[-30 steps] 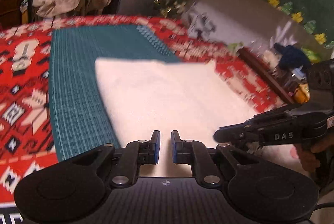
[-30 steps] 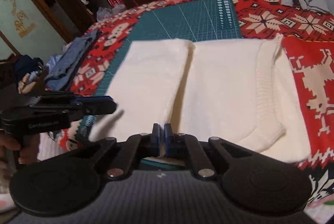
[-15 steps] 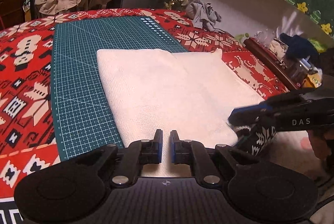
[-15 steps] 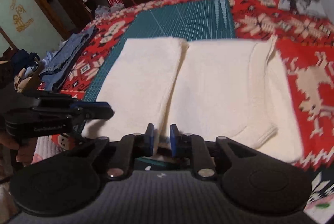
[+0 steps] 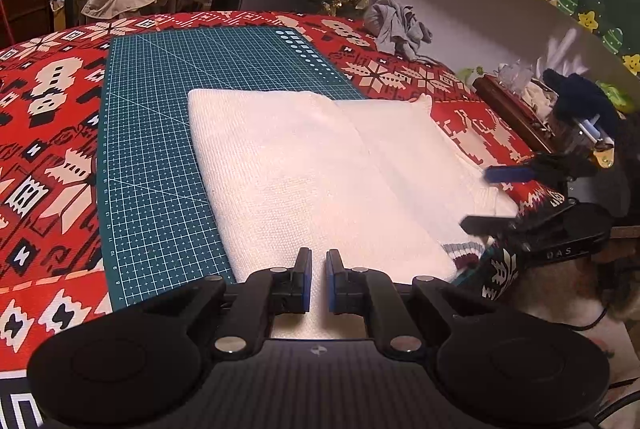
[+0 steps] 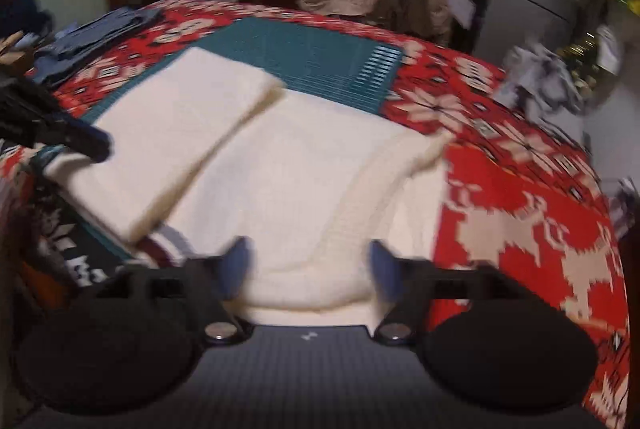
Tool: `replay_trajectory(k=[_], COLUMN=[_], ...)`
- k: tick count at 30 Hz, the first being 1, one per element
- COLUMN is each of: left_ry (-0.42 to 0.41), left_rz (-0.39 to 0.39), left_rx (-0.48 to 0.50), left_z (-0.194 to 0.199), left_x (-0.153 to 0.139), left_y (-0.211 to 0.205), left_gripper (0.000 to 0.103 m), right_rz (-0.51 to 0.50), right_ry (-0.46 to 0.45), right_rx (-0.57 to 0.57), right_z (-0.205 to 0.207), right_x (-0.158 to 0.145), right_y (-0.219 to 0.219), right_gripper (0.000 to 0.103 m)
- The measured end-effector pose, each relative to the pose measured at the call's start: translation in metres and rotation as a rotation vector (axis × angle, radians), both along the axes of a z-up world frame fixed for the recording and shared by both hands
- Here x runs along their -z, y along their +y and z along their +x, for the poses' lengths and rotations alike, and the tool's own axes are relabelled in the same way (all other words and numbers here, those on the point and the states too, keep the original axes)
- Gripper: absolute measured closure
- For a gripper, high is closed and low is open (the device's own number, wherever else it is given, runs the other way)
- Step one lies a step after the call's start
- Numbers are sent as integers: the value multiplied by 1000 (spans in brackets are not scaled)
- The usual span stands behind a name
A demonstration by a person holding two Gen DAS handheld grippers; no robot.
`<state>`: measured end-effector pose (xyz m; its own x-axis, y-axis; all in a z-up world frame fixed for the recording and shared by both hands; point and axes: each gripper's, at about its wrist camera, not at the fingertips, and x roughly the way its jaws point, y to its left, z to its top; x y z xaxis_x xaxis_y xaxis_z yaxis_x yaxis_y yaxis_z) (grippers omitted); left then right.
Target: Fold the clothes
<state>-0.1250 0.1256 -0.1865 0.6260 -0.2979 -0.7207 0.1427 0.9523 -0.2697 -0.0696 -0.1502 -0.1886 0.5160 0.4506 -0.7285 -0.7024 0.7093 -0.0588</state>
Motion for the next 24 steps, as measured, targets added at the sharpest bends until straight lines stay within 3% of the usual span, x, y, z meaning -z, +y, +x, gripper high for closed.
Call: replay_trajectory(k=[1, 4, 7, 10, 15, 24], left_ry=[0, 1, 6, 11, 11, 13], left_rz=[1, -3, -10, -11, -11, -20], left_rx=[0, -3, -5, -4, -2, -4], left_z=[0, 1, 2, 3, 3, 3], left_x=[0, 0, 1, 0, 1, 1], left_y=[0, 0, 1, 0, 0, 1], left_gripper=[94, 94, 94, 94, 94, 94], right_rz=[20, 99, 200, 165, 83, 112], right_ry=[24, 101, 76, 75, 95, 82], right_rx=[21, 41, -29, -125, -177, -195], right_z=[4, 18, 15, 14, 26, 21], right_x=[3, 6, -6, -10, 1, 9], right_y=[-6, -19, -28, -23, -11, -14], right_gripper=[2, 1, 1, 1, 1, 1])
